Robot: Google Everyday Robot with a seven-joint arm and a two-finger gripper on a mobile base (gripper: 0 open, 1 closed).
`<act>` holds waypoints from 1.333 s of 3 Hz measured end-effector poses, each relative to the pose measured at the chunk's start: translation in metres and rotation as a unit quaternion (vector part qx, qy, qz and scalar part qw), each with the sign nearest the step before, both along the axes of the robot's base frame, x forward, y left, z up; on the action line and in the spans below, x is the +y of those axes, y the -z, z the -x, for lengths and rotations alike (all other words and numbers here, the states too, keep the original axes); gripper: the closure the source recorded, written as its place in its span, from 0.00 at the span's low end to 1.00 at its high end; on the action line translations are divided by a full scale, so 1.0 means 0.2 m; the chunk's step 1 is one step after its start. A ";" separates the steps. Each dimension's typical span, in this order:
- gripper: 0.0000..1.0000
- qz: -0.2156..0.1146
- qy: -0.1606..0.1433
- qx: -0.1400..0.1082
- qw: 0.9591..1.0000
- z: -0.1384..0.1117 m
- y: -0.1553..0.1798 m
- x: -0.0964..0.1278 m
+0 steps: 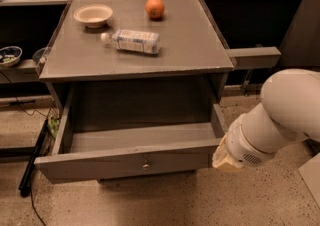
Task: Close top drawer
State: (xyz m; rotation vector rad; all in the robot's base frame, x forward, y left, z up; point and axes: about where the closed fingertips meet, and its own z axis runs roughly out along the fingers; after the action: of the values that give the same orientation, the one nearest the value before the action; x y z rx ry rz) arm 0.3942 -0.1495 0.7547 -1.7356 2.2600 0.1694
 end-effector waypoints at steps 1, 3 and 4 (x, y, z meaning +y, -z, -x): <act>1.00 0.000 0.000 0.000 1.000 0.00 0.00 0.00; 1.00 -0.019 0.005 0.025 0.999 0.08 0.25 0.01; 1.00 -0.019 0.005 0.025 0.999 0.08 0.25 0.01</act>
Offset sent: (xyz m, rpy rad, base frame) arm -0.0221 -0.0034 -0.0474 0.0676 0.0332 -0.0432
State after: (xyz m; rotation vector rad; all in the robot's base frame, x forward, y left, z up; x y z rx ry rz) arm 0.3783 -0.1483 0.7037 -1.7181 2.2861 0.2555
